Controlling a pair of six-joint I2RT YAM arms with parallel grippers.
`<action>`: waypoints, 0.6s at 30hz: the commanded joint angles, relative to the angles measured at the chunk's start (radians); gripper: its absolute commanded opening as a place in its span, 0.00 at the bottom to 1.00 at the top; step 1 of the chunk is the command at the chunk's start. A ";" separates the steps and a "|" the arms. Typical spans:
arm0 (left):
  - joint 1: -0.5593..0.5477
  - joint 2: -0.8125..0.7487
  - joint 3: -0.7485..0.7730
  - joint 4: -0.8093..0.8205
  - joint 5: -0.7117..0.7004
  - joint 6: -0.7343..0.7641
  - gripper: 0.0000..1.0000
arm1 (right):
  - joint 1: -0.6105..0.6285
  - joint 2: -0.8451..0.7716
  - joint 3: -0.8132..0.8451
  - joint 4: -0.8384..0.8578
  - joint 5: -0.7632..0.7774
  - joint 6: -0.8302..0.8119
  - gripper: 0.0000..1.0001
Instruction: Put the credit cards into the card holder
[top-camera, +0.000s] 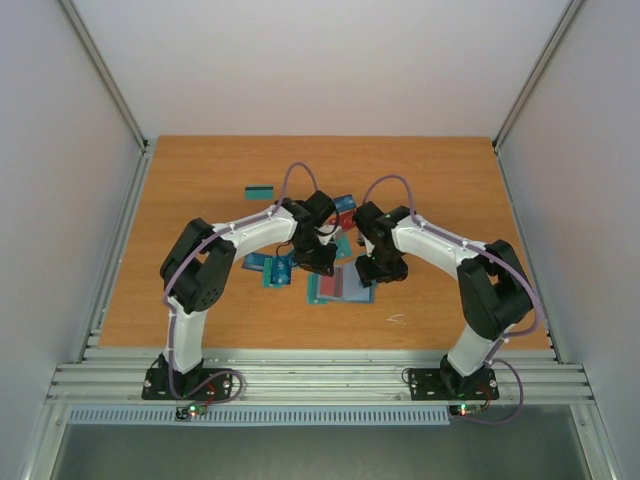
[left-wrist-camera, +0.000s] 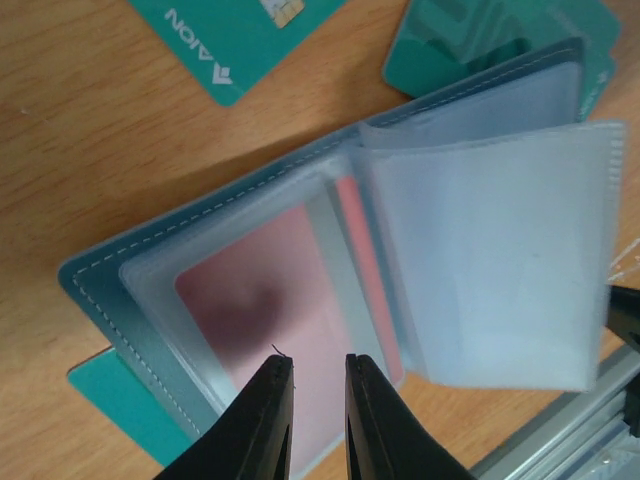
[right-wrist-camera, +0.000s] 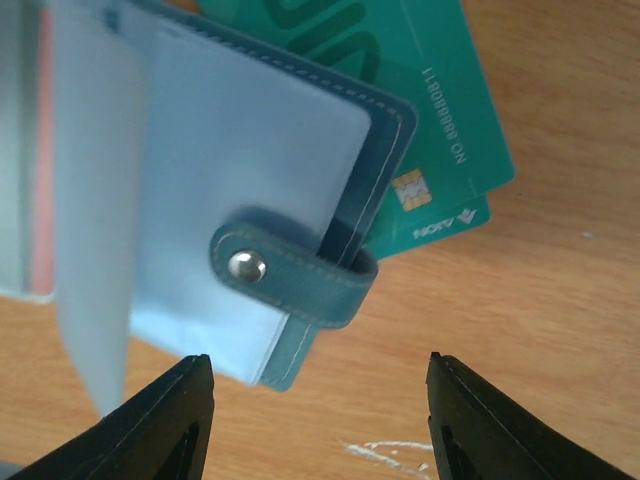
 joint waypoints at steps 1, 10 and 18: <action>-0.001 0.045 0.011 0.022 0.037 0.011 0.17 | 0.019 0.069 0.051 -0.020 0.082 -0.017 0.61; 0.001 0.061 -0.034 0.045 0.044 0.013 0.16 | 0.024 0.152 0.083 0.048 0.034 -0.002 0.65; 0.003 0.064 -0.043 0.034 0.030 0.028 0.16 | 0.023 0.179 0.088 0.041 0.147 -0.010 0.65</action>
